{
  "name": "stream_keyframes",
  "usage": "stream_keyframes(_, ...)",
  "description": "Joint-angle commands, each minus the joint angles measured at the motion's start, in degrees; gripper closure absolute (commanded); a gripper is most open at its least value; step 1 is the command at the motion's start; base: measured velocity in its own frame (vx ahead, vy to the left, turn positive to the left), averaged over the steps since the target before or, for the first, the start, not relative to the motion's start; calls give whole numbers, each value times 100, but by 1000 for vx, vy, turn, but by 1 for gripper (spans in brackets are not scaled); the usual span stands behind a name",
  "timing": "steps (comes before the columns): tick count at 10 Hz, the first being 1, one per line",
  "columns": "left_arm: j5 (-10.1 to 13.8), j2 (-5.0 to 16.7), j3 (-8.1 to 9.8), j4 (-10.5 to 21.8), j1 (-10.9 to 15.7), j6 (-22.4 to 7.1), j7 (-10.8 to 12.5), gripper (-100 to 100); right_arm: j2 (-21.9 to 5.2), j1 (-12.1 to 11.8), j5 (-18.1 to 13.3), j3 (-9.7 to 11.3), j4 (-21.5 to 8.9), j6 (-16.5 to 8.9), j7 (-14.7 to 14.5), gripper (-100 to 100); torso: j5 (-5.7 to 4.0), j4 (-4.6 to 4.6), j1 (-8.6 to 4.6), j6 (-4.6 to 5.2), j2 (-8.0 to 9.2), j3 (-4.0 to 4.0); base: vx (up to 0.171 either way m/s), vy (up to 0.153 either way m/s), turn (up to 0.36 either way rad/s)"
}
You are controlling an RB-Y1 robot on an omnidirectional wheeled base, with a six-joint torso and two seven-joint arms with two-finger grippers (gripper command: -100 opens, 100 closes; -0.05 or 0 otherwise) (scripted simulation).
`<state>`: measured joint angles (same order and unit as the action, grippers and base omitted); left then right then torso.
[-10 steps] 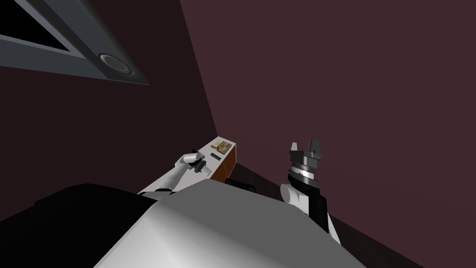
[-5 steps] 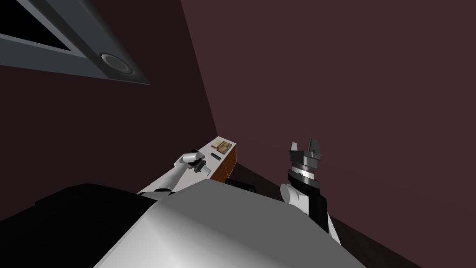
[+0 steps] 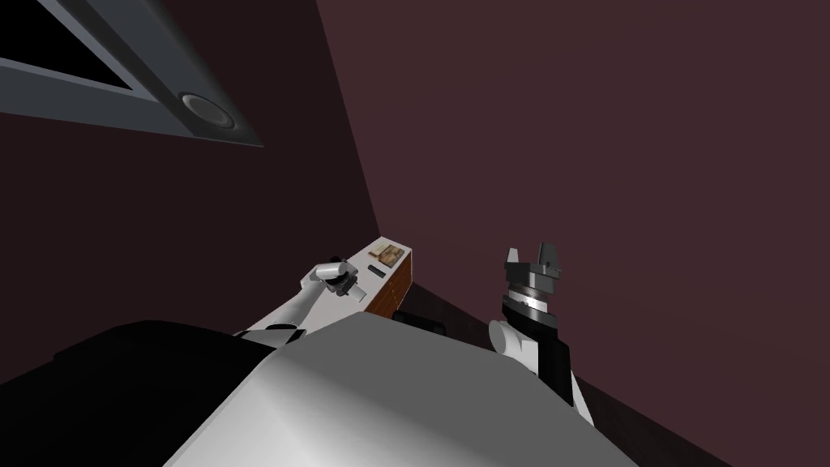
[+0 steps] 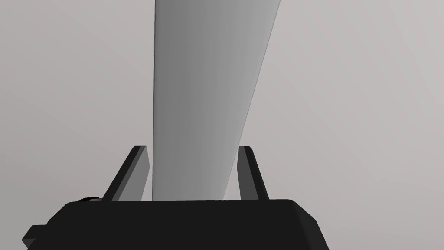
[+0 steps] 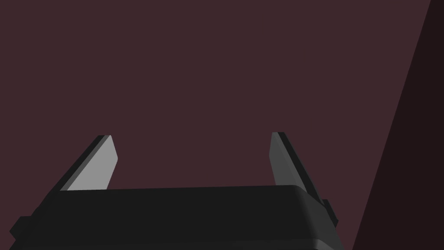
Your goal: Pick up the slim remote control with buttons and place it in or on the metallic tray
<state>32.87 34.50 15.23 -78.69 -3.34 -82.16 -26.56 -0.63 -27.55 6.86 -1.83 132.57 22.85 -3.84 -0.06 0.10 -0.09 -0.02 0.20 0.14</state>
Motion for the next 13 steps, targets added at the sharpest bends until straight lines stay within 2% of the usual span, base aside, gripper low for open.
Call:
stream_keyframes(1, 30, 210, 58, -142, 101, -112, -84, 100, 0, 0, 0, 0, 0, 0, 0, 0, 0, 0, 0, 0, 0, 0, -61, -33, 30)
stream_keyframes(2, 30, 210, 58, -142, 101, -112, -84, 100, 0, 0, 0, 0, 0, 0, 0, 0, -5, 4, -5, 1, 6, 5, -45, -23, 9)
stream_keyframes(3, 84, 405, 108, -87, 178, -122, -271, 100, 0, 0, 0, 0, 0, 0, 0, 0, -5, 5, -6, 2, 7, 6, -34, -26, 7)
stream_keyframes(7, 262, 800, 234, 188, 308, -108, -772, 100, 0, 0, 0, 0, 0, 0, 0, 0, -6, 1, -4, 6, -8, -3, -8, -28, -24)
stream_keyframes(12, 615, 1276, 451, 807, 431, -17, -1561, 100, 0, -1, 0, 0, 0, 0, 0, 0, -9, -6, -4, 16, -45, -24, 61, -21, -76)
stream_keyframes(13, 615, 1276, 451, 807, 431, -17, -1592, 100, 0, -1, 0, 0, 0, 0, 0, 0, -9, -9, -3, 17, -49, -27, 56, -11, -37)
